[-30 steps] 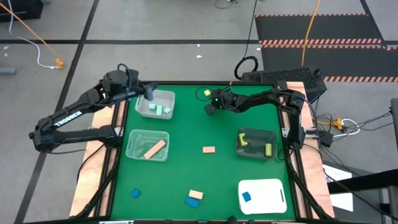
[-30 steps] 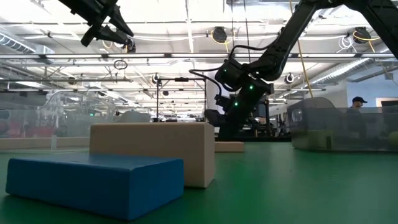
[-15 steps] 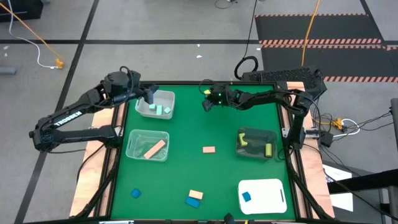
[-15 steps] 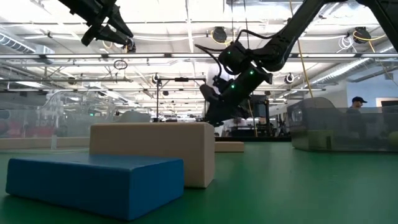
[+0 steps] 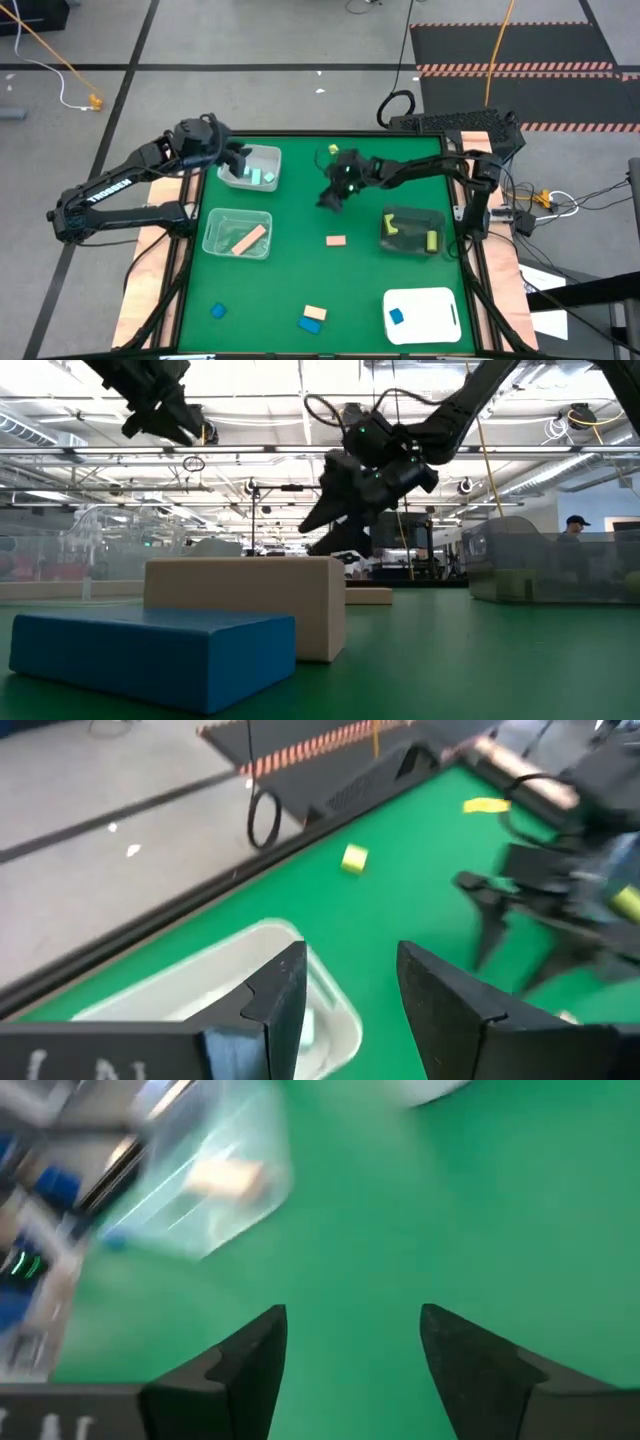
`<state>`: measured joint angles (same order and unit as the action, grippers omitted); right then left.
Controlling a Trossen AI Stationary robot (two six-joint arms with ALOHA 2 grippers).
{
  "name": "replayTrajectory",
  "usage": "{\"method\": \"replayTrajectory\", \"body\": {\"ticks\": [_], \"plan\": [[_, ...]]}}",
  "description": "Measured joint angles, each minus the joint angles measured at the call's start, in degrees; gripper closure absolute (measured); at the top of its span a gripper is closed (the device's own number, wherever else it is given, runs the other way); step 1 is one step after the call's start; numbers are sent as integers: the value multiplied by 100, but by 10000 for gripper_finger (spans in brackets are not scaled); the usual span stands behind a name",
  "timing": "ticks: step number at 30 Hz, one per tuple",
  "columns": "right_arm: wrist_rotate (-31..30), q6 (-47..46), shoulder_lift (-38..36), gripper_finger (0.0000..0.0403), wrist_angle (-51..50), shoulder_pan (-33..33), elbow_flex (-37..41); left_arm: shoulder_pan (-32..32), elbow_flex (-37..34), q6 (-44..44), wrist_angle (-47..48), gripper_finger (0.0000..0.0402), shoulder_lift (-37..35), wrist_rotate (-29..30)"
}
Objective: Sort & place blocks by color
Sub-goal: Put the top brown block into the transparent bin
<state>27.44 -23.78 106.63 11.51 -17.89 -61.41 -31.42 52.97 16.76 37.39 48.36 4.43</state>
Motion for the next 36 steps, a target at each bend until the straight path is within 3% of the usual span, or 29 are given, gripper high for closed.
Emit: {"method": "replayTrajectory", "body": {"ticks": [4,8,13,22,30,36], "plan": [[178,731,-13,189,-150,538,0,0,0,40,480,243,0,-7],[86,2128,-26,190,-522,995,0,0,0,134,677,243,0,-9],[-944,3044,-26,190,-1277,1453,0,0,0,281,530,243,0,-8],[-1942,2745,-24,190,-1208,1987,265,1,0,710,478,243,0,-7],[-2484,1178,-46,195,-227,2211,935,29,0,1099,476,243,0,-90],[-2821,789,-42,260,76,2291,1080,349,0,1452,476,243,0,-593]]}}
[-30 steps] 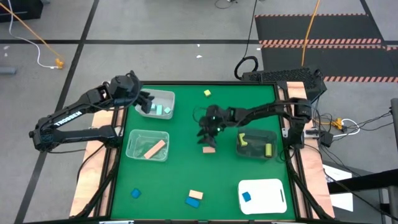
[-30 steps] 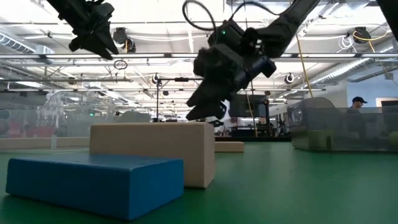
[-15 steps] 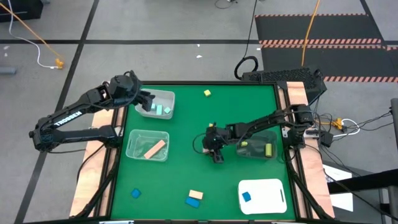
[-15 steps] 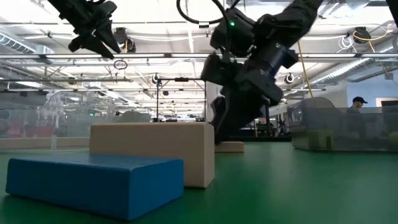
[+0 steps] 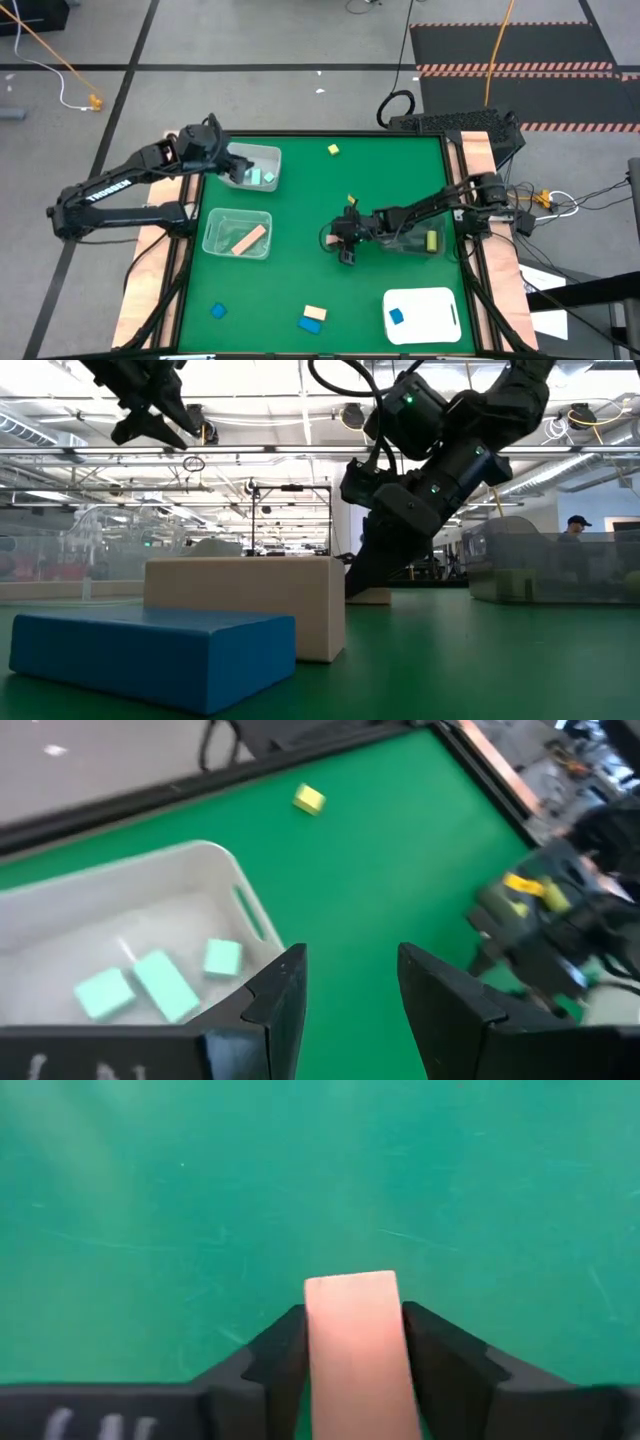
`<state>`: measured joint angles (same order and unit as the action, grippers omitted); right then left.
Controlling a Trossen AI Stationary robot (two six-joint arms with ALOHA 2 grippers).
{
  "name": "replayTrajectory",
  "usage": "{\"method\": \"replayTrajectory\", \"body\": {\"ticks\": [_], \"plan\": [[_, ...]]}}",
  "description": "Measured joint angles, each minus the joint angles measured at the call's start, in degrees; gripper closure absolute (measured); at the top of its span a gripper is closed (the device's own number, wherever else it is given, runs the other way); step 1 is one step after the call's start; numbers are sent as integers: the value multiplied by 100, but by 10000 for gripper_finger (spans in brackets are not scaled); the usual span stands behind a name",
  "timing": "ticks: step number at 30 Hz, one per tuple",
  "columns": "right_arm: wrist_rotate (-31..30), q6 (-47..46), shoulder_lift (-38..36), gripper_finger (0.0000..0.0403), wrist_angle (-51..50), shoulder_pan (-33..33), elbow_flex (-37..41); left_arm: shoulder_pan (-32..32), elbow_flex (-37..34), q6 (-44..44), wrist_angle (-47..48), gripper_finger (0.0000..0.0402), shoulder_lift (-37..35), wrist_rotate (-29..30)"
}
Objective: Sort & place blocks by color
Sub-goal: Put the top brown block into the transparent bin
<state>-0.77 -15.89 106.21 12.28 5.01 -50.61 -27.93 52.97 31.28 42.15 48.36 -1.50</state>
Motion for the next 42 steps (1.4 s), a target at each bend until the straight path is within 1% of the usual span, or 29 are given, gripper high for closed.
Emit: {"method": "replayTrajectory", "body": {"ticks": [2,5,9,12,14,16,20,23,26,30,32,34,36,38,42], "plan": [[30,8,0,290,-11,-2,0,158,0,113,0,243,0,-23],[-3,36,0,292,-7,-2,0,387,0,328,1,243,0,-22],[-283,37,-56,292,71,-82,12,682,0,552,-1,243,0,-19],[-901,-30,-173,292,281,-225,42,892,0,573,-99,243,0,-8],[-1289,-184,-336,292,726,-335,31,1028,-2,573,-238,243,0,-2],[-1509,-349,-497,292,1230,-440,20,1159,-2,573,-449,243,2,-2],[-1684,-349,-772,292,1915,-531,-49,1446,-2,571,-1148,242,108,2],[-1872,72,-967,292,1922,-530,-277,1629,-4,571,-1591,242,275,-3],[-1898,598,-1038,291,1899,-504,-567,1800,-3,655,-1954,231,568,-4],[-1891,1302,-1039,290,1798,-462,-1046,1980,-4,732,-2384,197,992,-41],[-1919,1564,-1049,290,1492,-450,-1272,2037,-4,745,-2542,177,1183,-60],[-2129,1798,-1049,290,1136,-452,-1434,2088,-4,746,-2775,160,1352,-61],[-2201,2061,-1046,290,838,-455,-1532,2099,-4,748,-2920,145,1490,-62],[-2188,2343,-1043,290,757,-453,-1582,2099,-4,811,-3067,134,1612,-62],[-2175,2852,-1045,290,731,-401,-1598,2041,-4,1248,-3115,123,1875,13]]}}
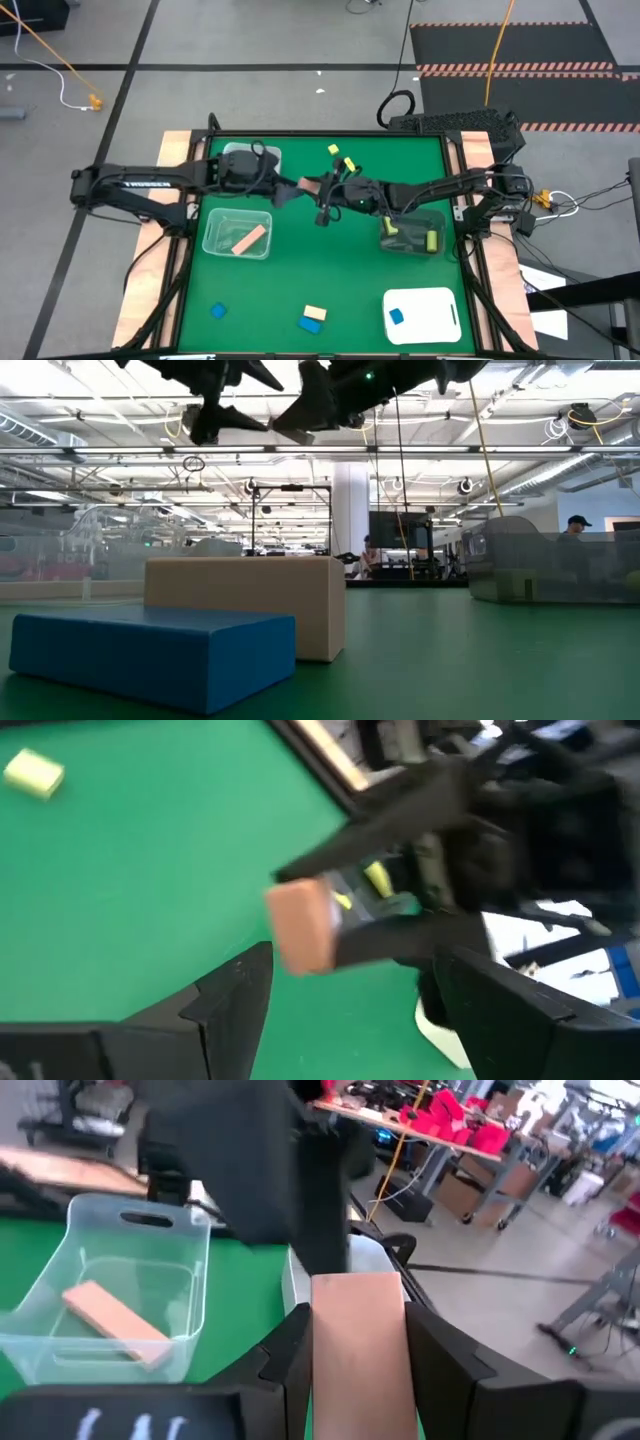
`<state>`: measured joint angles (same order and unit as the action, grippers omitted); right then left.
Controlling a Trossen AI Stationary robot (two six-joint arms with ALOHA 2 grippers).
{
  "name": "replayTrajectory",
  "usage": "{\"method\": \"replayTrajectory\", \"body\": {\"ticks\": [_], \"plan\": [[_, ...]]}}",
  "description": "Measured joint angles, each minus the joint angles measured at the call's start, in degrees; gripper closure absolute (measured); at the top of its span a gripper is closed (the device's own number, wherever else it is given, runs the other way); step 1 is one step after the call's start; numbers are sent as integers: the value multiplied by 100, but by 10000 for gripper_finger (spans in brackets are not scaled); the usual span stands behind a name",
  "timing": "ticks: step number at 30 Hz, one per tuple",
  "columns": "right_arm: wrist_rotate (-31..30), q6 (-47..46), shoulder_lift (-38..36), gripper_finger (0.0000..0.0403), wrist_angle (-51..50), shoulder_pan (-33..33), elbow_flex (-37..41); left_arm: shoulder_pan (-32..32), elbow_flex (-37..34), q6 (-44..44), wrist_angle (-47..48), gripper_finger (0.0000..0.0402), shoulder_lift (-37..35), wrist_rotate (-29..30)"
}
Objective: Sort & place blocks by color
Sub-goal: Put the top brown block into the transparent bin
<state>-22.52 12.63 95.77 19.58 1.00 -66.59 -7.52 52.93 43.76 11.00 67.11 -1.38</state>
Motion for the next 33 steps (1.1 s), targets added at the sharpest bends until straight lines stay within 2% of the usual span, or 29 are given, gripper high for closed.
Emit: {"method": "replayTrajectory", "body": {"ticks": [7,14,18,25,26,33], "plan": [[2,328,2,290,13,52,0,-86,0,382,-283,121,425,37],[2,508,0,289,-134,56,0,-89,0,477,-507,129,505,36],[4,654,1,289,-187,60,0,-97,0,546,-492,181,505,-92],[-1,836,-8,287,-133,67,0,-103,0,566,-409,335,505,-225],[-4,832,-9,286,-132,70,0,-103,0,536,-411,345,504,-224],[-31,620,-11,263,-306,233,-11,-147,0,523,-405,345,508,-314]]}}
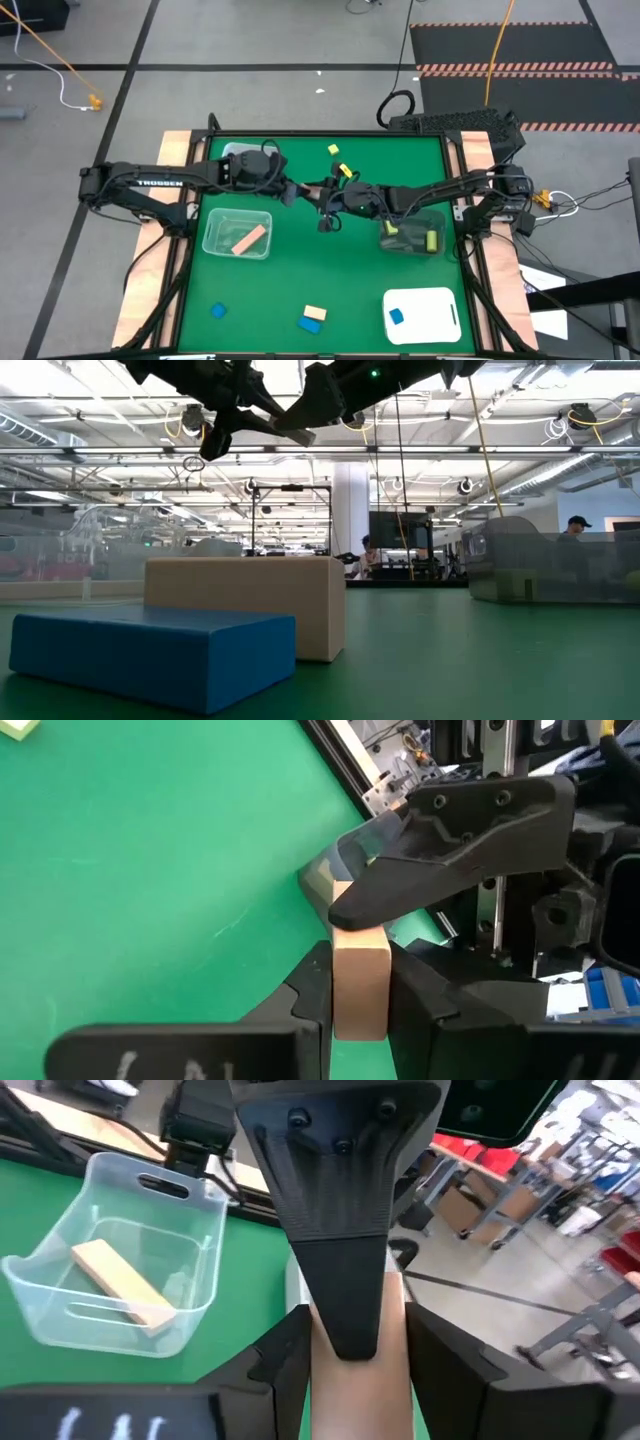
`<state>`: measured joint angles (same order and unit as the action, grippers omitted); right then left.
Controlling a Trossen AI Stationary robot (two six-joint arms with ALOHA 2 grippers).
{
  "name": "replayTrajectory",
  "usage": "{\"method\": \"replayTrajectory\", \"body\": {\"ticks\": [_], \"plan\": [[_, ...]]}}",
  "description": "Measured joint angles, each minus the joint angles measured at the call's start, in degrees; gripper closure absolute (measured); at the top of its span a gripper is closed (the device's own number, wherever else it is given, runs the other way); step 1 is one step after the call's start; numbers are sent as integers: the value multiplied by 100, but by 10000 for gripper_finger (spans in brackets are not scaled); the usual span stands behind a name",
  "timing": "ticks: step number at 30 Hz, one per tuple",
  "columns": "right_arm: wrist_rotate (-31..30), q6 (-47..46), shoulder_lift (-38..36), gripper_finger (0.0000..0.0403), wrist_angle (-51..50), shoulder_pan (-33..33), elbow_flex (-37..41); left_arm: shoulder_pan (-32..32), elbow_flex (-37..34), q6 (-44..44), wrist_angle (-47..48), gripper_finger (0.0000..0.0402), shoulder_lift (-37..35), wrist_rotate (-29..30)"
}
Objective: Sort & place blocks by color
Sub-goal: Put the top brown block into the transparent bin
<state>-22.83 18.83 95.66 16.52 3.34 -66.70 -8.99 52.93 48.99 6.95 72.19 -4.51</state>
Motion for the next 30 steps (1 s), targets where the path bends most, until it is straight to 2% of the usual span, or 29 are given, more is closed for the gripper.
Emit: {"method": "replayTrajectory", "body": {"ticks": [6,14,16,22,26,30], "plan": [[0,-340,-196,244,-439,85,0,5,-2,11,-65,343,2,-53],[77,-1811,-1034,213,-2011,83,11,-45,8,-37,-32,343,-14,89],[89,-2294,-1239,210,-2480,85,11,-46,9,-91,232,343,-14,-111],[88,-3663,-1535,218,-3687,202,13,-3,9,-360,1987,343,-198,-1403],[96,-4416,-1528,224,-4153,359,19,214,11,-326,3400,343,-628,-1523],[181,-4717,-1493,227,-4036,514,214,536,9,106,4617,343,-1168,-1348]]}}
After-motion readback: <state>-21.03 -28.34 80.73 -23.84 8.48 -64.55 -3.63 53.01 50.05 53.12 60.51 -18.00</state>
